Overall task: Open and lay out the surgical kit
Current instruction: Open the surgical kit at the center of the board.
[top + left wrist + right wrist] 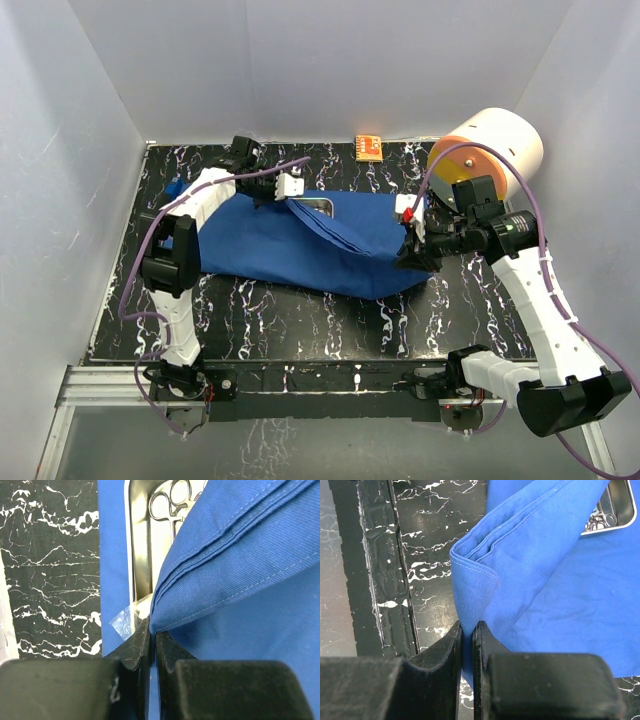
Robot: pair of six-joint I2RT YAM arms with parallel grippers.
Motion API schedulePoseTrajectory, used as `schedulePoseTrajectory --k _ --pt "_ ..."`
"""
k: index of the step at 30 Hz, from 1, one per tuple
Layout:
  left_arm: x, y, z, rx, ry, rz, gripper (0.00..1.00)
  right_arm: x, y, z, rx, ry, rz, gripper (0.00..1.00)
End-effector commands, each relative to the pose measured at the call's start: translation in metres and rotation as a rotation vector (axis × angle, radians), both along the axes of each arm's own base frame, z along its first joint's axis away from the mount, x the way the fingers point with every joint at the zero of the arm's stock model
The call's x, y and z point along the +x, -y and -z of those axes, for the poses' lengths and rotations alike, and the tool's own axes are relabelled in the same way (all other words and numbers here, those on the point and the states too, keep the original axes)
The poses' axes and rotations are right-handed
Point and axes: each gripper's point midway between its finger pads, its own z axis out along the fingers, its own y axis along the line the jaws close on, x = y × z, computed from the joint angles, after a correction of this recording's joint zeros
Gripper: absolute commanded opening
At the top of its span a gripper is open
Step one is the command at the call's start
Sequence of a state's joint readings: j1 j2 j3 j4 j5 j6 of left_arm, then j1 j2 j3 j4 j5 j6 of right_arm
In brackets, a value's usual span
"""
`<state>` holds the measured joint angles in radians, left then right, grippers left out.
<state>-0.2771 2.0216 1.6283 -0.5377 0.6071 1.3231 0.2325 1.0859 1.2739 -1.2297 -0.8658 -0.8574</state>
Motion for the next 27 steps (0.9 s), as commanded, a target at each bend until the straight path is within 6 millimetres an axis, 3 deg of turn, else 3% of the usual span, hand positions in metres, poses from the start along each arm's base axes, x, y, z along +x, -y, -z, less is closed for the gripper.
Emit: schedulePoseTrajectory --k 1,5,10,13,20,27 --pt "-0.009 -0.006 -0.054 0.012 0.085 0.005 0.00 0.009 0.000 -0.023 0.027 0.070 0.038 0.00" --pt "-0.030 -0.017 -0.080 0.030 0.114 -0.012 0.00 0.012 0.001 -0.022 0.016 0.067 0.060 0.00" --pt "-0.081 -0.036 -0.098 0.081 0.096 -0.021 0.00 0.012 0.006 -0.018 -0.014 0.047 0.086 0.00" --pt "-0.128 -0.047 -0.100 0.134 0.034 -0.028 0.00 0.008 0.009 -0.018 -0.024 0.041 0.096 0.00" --pt "-0.258 -0.062 -0.106 0.159 -0.175 -0.047 0.00 -0.010 0.018 -0.022 -0.037 0.060 0.125 0.00" --pt "-0.339 -0.080 -0.106 0.133 -0.359 -0.124 0.00 -0.039 0.033 -0.015 -0.063 0.103 0.169 0.03"
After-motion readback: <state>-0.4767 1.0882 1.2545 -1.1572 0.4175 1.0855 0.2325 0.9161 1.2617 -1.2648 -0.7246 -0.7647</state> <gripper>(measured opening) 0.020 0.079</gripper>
